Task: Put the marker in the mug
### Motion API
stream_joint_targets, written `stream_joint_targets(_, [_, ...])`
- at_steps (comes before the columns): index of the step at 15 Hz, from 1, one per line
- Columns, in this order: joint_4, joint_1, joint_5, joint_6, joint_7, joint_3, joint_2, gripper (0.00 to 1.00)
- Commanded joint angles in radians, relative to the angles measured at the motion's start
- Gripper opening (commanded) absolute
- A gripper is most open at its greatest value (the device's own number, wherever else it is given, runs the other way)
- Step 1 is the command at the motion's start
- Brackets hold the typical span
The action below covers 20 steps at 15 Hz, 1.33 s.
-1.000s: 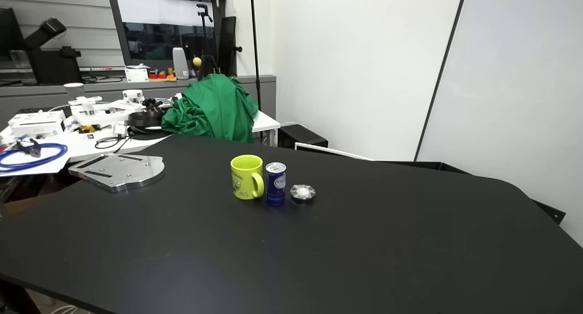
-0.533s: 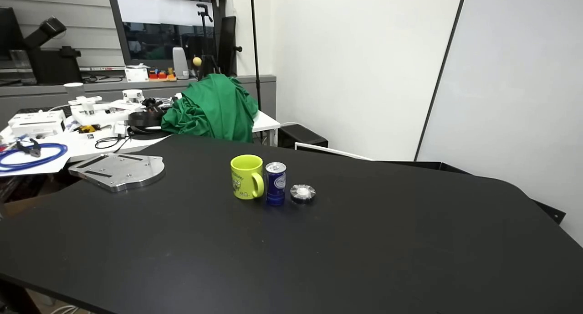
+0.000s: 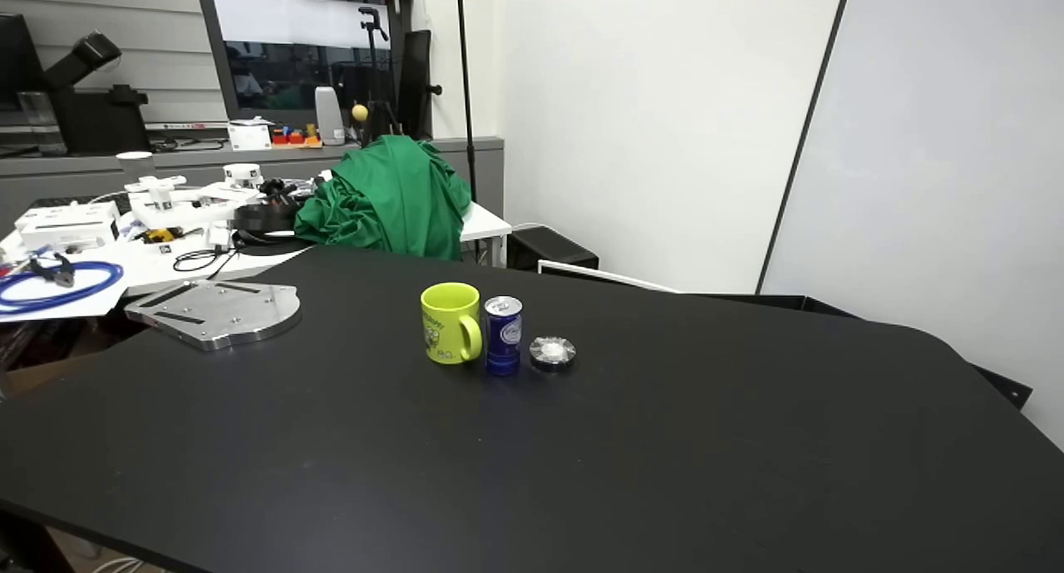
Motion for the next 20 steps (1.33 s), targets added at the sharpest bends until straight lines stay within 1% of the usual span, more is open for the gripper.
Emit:
stream_joint_targets(1, [0.023,-0.045,-0.037,-0.006,0.126,-0.046,0.026,1.0])
stream_joint_targets(3, [0.015,-0.072,-0.043,0.018,0.175,-0.073,0.031,1.0])
stream_joint_targets(7, [0.006,-0.135,-0.082,0.112,0.257,-0.128,0.071,1.0])
stream_joint_targets(10, [0.019,-0.161,-0.105,0.176,0.266,-0.168,0.13,1.0])
stream_joint_targets(12, [0.025,-0.18,-0.122,0.193,0.276,-0.192,0.172,1.0])
stream_joint_targets(13, [0.027,-0.185,-0.128,0.18,0.275,-0.207,0.191,1.0])
stream_joint_targets(16, [0.006,-0.211,-0.167,0.221,0.255,-0.252,0.235,1.0])
stream_joint_targets(20, [-0.004,-0.227,-0.188,0.341,0.206,-0.319,0.314,1.0])
